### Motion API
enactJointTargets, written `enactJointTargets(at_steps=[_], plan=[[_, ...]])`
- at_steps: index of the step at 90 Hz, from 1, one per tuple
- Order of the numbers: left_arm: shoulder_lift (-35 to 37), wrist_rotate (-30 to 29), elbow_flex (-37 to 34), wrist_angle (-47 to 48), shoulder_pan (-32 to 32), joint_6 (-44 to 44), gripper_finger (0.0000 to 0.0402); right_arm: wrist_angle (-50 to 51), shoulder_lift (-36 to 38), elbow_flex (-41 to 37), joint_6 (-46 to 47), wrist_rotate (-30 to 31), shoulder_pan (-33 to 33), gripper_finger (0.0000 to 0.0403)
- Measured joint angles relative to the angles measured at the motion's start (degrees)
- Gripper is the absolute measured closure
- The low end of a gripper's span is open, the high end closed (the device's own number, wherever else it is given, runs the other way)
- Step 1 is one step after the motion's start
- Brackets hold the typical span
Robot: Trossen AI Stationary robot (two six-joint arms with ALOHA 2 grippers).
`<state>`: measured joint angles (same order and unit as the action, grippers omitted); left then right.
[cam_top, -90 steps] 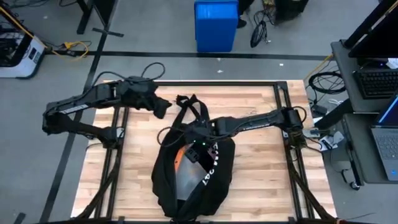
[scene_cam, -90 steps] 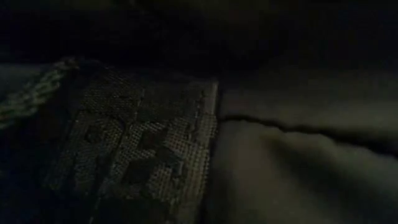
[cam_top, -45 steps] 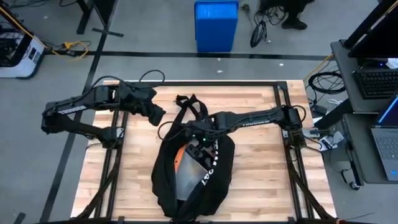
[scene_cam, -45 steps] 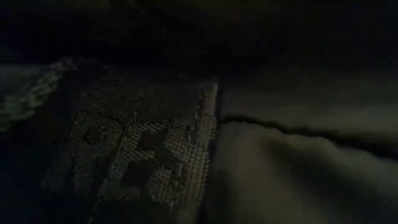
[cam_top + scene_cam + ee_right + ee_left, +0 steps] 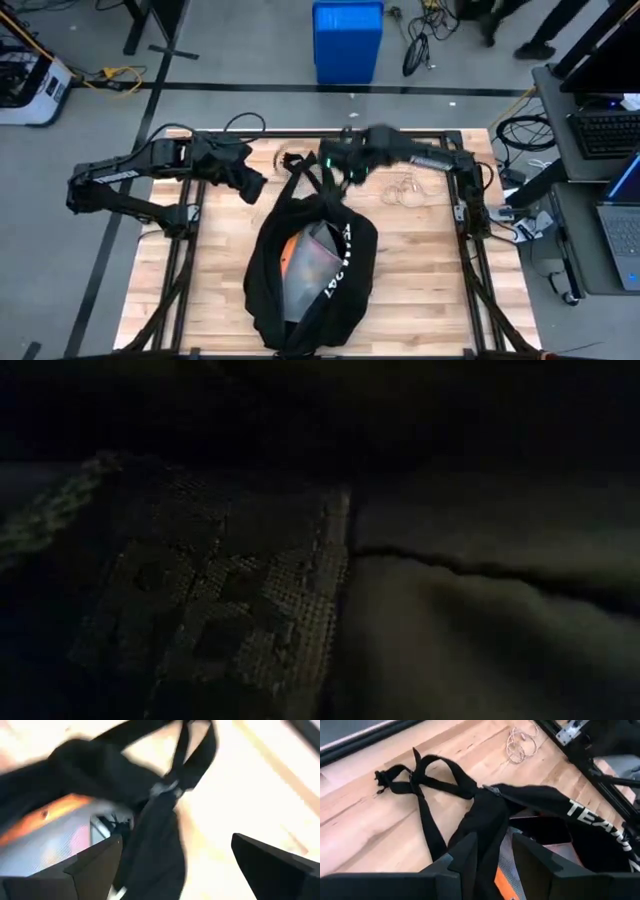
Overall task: Unpack backpack
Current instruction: Put the pink charger cable into the black backpack
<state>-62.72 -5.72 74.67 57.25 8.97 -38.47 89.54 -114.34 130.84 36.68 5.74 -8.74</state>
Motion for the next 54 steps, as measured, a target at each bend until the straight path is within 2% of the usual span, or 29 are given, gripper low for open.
enactJointTargets(at_steps=[24, 31, 44, 54], plan=[[0.02, -0.72, 0.0, -0.09, 0.34, -0.97, 0.029, 0.48, 0.68, -0.08, -15.38, 0.28, -16.09, 0.0062], [0.0, -0.74, 0.0, 0.8, 0.67, -1.55, 0.029, 0.35, 1.19, -1.14, -19.64, -1.95, -20.53, 0.0064], [0.0, -2.18, 0.0, 2.53, 0.99, -1.68, 0.029, 0.29, 2.85, -7.44, -31.3, -7.82, -27.76, 0.0064], [0.0, -3.99, 0.0, 2.5, 1.33, -1.74, 0.029, 0.38, 7.35, -16.07, -33.5, -13.02, -30.95, 0.0064]])
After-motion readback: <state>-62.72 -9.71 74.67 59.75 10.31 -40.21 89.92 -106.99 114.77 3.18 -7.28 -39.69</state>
